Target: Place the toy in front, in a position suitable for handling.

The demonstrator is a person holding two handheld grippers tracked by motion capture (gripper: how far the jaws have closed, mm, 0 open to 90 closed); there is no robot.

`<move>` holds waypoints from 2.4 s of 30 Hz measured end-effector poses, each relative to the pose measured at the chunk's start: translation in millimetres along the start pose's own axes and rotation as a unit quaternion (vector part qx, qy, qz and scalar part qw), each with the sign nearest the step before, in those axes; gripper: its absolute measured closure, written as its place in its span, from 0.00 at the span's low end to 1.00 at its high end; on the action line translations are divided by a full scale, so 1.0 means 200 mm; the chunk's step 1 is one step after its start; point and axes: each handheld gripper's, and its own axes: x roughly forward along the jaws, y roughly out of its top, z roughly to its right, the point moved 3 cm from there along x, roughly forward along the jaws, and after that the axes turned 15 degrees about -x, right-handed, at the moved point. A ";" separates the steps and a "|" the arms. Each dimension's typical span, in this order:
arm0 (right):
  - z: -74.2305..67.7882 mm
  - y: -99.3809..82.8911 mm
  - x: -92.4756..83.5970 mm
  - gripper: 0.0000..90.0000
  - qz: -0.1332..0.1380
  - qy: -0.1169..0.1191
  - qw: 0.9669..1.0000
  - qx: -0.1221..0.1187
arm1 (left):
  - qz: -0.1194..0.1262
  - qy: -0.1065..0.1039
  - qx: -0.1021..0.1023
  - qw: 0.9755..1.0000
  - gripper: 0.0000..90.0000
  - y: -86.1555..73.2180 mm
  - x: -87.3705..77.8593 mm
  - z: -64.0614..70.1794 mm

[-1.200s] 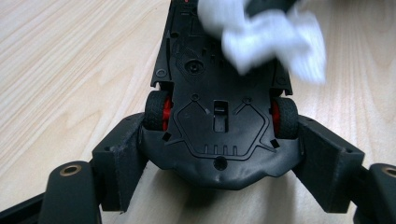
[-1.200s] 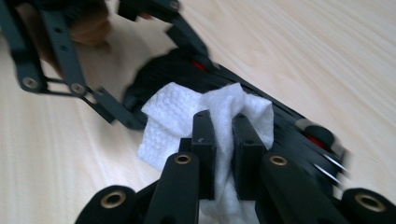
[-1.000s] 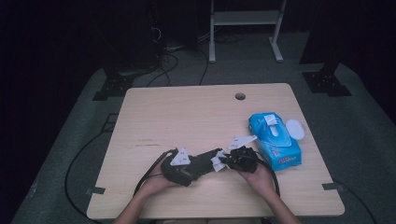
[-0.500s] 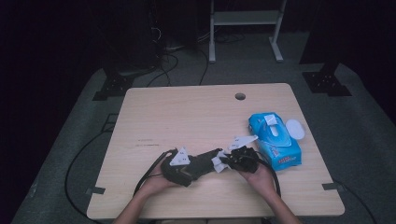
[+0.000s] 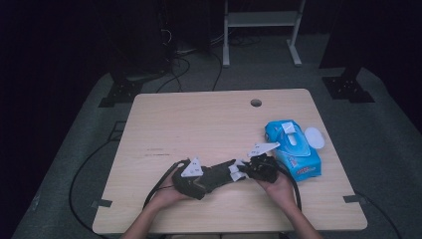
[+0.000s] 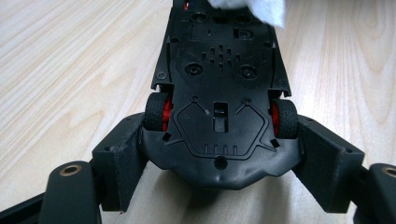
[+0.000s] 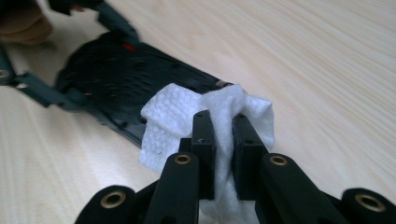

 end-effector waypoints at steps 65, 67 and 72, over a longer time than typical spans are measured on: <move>-0.20 0.22 0.14 0.91 0.035 0.010 0.999 -0.025 | 0.015 -0.001 0.035 0.999 0.26 0.05 0.03 0.12; -0.26 0.25 0.16 0.91 0.043 0.024 0.998 -0.038 | 0.015 -0.002 0.032 0.999 0.26 0.05 0.04 0.13; -0.26 0.25 0.17 0.91 0.025 0.002 0.998 -0.064 | 0.007 0.001 0.033 0.999 0.26 0.03 0.04 0.11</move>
